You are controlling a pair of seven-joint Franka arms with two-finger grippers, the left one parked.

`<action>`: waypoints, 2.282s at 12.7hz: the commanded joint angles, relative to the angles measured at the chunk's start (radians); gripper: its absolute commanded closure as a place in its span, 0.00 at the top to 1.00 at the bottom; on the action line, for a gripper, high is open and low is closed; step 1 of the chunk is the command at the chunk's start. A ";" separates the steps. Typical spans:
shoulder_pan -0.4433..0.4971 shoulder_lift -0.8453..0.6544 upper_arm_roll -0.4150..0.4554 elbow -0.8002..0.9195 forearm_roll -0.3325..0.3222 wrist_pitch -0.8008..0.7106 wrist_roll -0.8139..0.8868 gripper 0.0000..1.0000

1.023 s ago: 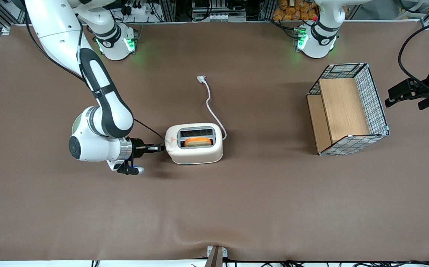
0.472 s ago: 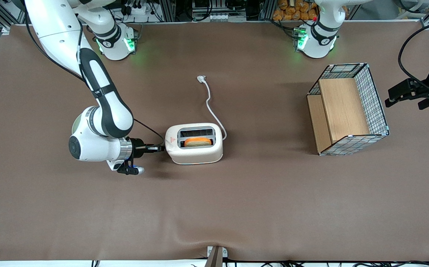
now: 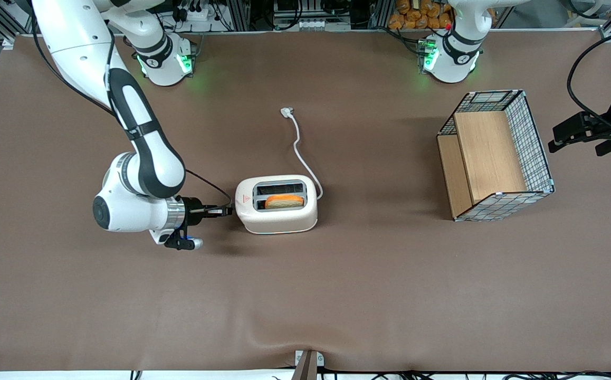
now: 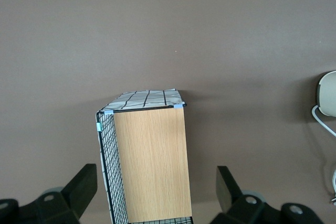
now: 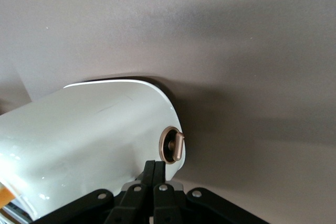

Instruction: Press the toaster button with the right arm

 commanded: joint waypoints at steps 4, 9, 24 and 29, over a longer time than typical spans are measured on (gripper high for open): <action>-0.053 -0.020 0.000 0.074 0.013 -0.133 0.011 0.69; -0.080 -0.022 -0.008 0.145 -0.072 -0.175 0.013 1.00; -0.297 -0.163 0.080 0.544 -0.490 -0.633 0.011 1.00; -0.287 -0.429 0.087 0.440 -0.654 -0.698 0.099 1.00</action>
